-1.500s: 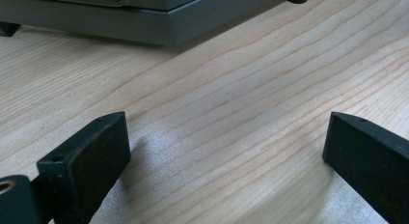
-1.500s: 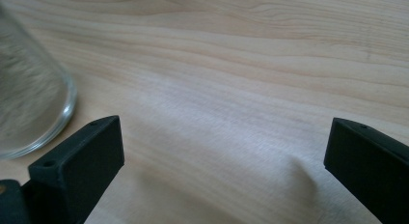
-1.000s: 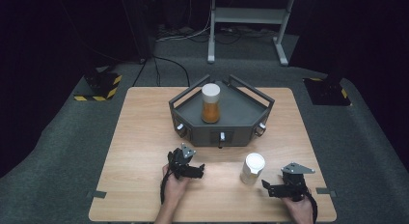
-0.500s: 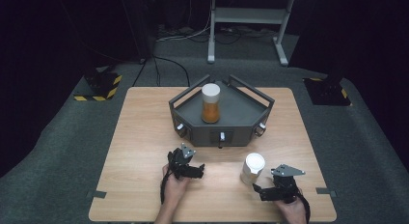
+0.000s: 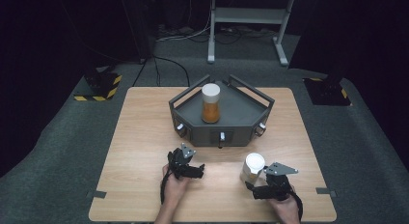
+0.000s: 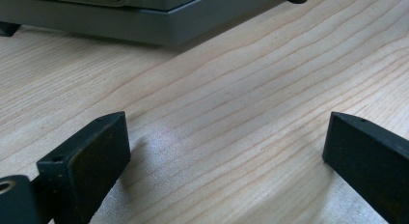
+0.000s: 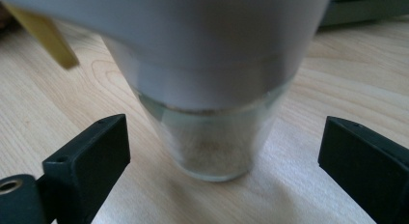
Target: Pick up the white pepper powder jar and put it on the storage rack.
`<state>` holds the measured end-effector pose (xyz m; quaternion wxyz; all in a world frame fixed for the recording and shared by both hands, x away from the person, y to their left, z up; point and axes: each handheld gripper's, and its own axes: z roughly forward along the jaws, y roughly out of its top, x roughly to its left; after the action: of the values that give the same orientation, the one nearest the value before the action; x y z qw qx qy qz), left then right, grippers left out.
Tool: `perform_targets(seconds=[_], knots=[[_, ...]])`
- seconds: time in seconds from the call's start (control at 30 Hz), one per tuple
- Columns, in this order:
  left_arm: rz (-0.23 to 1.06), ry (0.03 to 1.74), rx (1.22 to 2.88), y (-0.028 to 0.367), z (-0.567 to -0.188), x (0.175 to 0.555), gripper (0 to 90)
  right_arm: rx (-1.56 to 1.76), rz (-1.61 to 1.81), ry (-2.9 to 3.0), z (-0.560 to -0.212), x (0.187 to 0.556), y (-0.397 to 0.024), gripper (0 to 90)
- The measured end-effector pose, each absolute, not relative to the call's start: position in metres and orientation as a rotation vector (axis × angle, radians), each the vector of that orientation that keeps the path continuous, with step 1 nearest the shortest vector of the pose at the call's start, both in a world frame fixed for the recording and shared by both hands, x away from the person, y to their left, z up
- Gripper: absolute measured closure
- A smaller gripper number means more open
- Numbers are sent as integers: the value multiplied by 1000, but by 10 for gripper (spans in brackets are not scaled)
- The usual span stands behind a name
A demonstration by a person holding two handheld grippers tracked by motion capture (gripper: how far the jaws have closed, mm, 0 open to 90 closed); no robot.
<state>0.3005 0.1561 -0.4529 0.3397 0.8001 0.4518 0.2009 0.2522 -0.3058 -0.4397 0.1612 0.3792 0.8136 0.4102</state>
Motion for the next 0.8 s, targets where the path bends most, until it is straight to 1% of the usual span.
perform_targets(seconds=[0.8], knots=[[526, 1171, 2087, 156, -453, 301, 27, 1028, 1168, 2323, -439, 261, -292, 142]])
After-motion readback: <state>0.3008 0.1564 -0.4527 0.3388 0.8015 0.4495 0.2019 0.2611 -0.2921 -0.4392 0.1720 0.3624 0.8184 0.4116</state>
